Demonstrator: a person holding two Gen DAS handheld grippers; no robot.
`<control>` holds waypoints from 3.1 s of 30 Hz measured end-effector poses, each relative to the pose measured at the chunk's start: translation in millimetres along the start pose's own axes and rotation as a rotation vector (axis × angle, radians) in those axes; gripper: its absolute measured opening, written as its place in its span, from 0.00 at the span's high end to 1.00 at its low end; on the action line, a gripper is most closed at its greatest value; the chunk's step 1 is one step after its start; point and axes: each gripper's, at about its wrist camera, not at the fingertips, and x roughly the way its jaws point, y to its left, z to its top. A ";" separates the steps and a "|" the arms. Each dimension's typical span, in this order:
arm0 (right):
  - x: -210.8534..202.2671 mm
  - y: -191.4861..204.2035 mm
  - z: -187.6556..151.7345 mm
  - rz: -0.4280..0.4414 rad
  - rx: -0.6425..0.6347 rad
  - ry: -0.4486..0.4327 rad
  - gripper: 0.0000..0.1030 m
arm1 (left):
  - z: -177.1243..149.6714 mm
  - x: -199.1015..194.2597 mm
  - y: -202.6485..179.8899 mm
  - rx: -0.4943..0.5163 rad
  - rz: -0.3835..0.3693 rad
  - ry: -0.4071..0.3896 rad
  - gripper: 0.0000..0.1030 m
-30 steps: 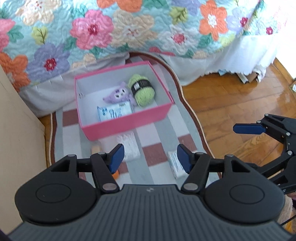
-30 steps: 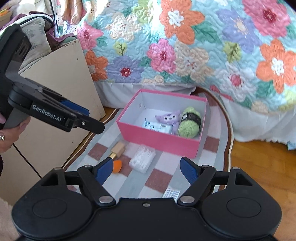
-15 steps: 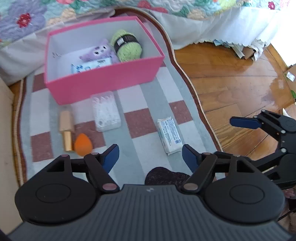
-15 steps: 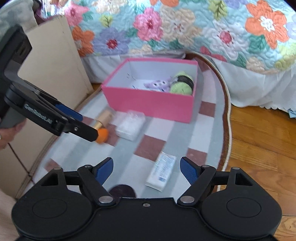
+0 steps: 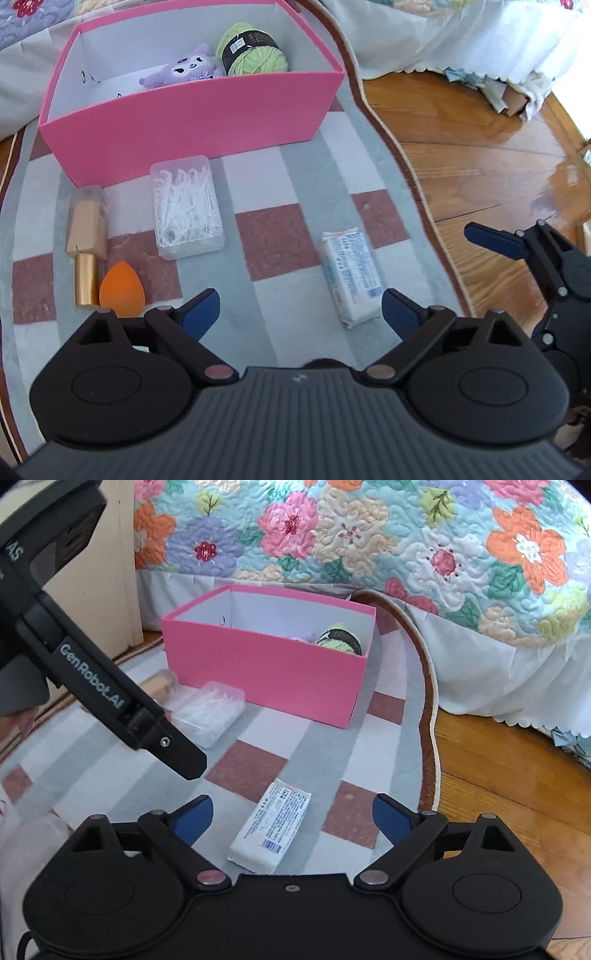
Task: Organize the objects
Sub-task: 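Move the right tool to the white wrapped pack and grasp it, then lift the white pack and carry it into the pink box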
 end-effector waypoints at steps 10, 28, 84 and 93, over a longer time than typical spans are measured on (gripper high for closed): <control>50.6 -12.8 -21.0 0.093 0.217 0.223 0.09 | -4.5 36.3 -4.2 0.000 -0.081 -0.025 0.08; 69.4 5.0 -34.1 -0.001 0.201 0.218 0.14 | -7.2 82.7 -12.4 -0.012 -0.168 -0.006 0.53; -24.0 44.3 116.8 0.010 -0.081 -0.202 0.56 | 80.6 -112.2 21.7 0.023 -0.195 -0.200 0.71; 26.1 15.5 186.0 0.119 0.095 -0.179 0.56 | 154.4 -109.0 58.1 -0.039 -0.128 -0.207 0.71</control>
